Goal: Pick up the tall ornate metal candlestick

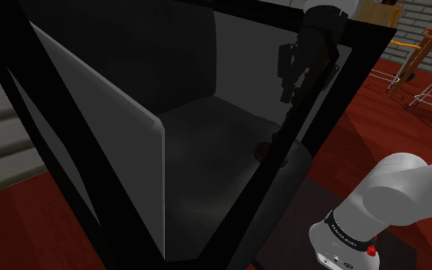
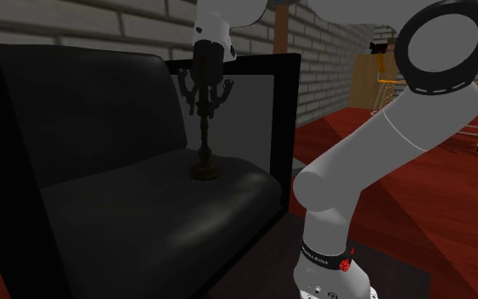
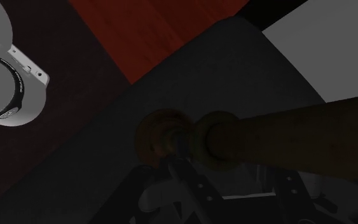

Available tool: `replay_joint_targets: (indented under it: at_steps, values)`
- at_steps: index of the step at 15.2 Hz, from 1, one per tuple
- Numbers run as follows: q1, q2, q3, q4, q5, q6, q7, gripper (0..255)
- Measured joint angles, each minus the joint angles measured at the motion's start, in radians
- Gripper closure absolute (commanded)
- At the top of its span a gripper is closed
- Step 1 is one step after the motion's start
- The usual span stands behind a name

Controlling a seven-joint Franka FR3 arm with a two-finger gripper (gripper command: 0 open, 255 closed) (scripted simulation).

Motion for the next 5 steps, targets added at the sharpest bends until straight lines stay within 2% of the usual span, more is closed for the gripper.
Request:
replay_joint_targets:
  at_steps: [5]
  values:
    - [0.000,0.021,-0.011,0.075,-0.003,-0.051,0.023,255]
